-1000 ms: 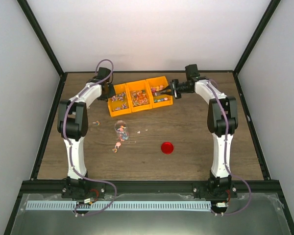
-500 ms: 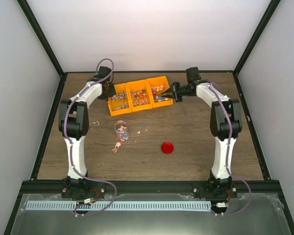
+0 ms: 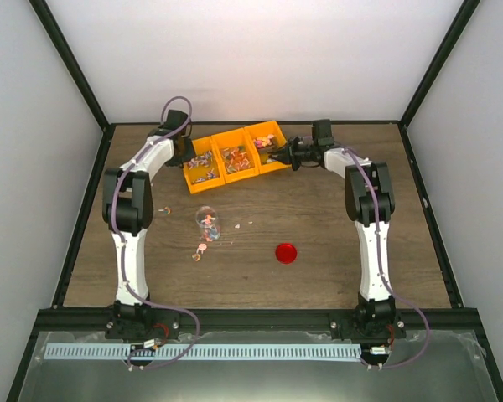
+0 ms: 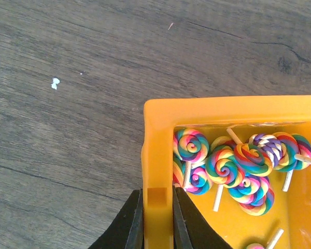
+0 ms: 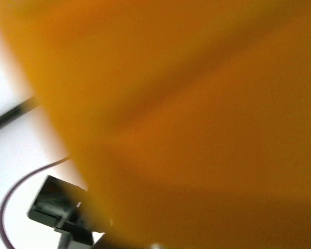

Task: Pack the candies
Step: Scoop the fake candies from the storage box.

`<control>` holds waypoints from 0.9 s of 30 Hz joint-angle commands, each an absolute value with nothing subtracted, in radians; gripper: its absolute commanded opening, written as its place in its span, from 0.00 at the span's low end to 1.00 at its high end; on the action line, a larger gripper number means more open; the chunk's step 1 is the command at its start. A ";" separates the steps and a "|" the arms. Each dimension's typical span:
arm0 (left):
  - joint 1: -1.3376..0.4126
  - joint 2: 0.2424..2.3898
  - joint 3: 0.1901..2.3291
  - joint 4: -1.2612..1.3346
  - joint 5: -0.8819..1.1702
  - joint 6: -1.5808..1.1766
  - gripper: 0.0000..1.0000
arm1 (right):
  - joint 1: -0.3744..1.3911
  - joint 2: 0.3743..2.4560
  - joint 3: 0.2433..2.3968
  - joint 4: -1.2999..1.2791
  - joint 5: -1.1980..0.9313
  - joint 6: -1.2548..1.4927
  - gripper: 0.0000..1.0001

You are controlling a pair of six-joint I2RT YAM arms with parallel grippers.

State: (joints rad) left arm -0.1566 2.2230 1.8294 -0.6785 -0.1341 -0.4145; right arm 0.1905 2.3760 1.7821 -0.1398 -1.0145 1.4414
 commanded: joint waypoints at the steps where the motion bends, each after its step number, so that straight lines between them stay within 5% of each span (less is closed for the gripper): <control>1: -0.169 2.294 1.827 -0.785 -0.069 -0.348 0.04 | 0.200 2.479 1.633 0.015 -0.967 1.389 0.01; 4: -0.167 2.301 1.832 -0.783 -0.032 -0.337 0.04 | 0.199 2.476 1.519 0.319 -1.032 1.428 0.01; 27: -0.158 2.311 1.862 -0.804 0.111 -0.435 0.04 | 0.199 2.507 1.405 0.856 -1.218 1.436 0.01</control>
